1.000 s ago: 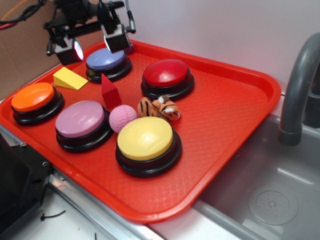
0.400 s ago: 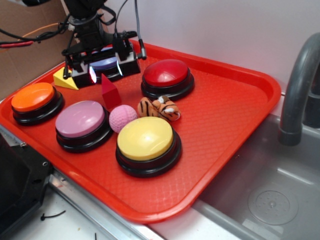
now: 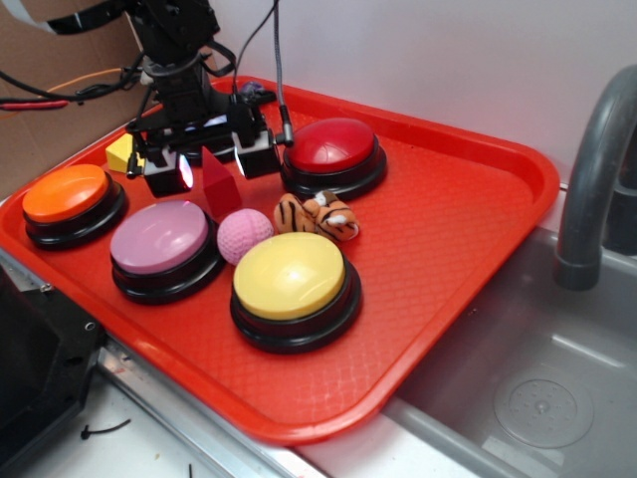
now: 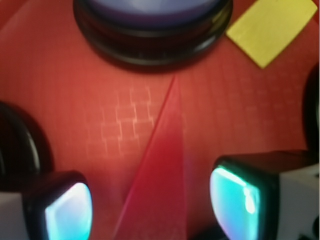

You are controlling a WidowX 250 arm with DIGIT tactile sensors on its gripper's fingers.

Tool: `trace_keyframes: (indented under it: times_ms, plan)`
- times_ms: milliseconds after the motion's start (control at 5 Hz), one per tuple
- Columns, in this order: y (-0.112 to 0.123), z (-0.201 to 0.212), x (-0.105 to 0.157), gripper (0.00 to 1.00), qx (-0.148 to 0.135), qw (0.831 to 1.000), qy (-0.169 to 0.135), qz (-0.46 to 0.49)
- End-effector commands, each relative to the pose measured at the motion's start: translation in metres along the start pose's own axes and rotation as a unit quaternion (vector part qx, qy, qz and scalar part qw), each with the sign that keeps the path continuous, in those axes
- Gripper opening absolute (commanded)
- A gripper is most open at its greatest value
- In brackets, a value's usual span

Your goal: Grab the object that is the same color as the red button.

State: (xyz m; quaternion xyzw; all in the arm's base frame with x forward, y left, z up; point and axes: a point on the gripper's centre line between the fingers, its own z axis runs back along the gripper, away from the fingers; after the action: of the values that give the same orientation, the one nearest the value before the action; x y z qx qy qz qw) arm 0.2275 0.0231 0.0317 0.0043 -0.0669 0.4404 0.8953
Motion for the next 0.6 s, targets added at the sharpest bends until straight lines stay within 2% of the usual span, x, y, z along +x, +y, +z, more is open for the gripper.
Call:
trace_keyframes:
  times_ms: [0,200,400]
  plan:
    - [0.0076,-0.0072,-0.0086,0.82,0.000,1.000,0.000,-0.010]
    - [0.0115,-0.0082,-0.0112,0.19,-0.005,1.000,-0.006,-0.006]
    - [0.0151,-0.0061,-0.0064,0.00,-0.017,1.000,0.001,0.007]
